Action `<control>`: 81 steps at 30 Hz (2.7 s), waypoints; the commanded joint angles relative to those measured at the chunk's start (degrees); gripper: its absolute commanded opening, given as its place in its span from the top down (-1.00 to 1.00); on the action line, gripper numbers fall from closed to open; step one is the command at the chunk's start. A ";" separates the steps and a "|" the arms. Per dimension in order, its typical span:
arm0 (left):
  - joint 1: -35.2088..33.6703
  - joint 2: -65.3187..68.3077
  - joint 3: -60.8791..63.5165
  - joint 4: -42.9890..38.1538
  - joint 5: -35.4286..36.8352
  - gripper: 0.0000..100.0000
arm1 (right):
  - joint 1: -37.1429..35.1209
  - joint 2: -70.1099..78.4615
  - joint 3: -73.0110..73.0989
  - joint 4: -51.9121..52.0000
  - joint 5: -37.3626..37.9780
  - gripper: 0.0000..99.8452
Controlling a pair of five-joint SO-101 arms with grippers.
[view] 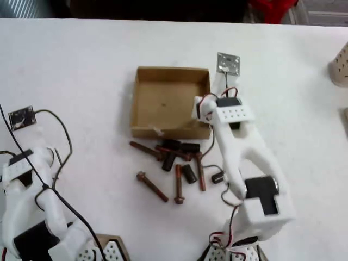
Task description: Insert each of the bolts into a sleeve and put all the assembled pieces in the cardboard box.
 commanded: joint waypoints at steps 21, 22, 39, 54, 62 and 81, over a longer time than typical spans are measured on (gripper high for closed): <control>0.84 -0.13 -2.73 0.53 0.26 0.95 | 3.47 18.33 -26.29 11.12 -2.64 0.97; 0.84 -0.13 -2.73 0.53 0.26 0.95 | 3.82 18.59 -26.29 12.09 -2.11 0.97; 0.84 -0.13 -2.73 0.53 0.26 0.95 | 1.27 16.57 -26.73 23.87 21.45 0.66; 0.84 -0.13 -2.73 0.26 0.26 0.95 | 3.03 -2.15 -16.62 37.85 54.42 0.83; 0.84 -0.13 -2.73 0.26 0.26 0.95 | 4.35 -21.05 4.31 36.70 77.27 0.86; 0.84 -0.13 -2.73 0.35 0.26 0.95 | 4.53 -47.34 48.53 13.58 105.23 0.55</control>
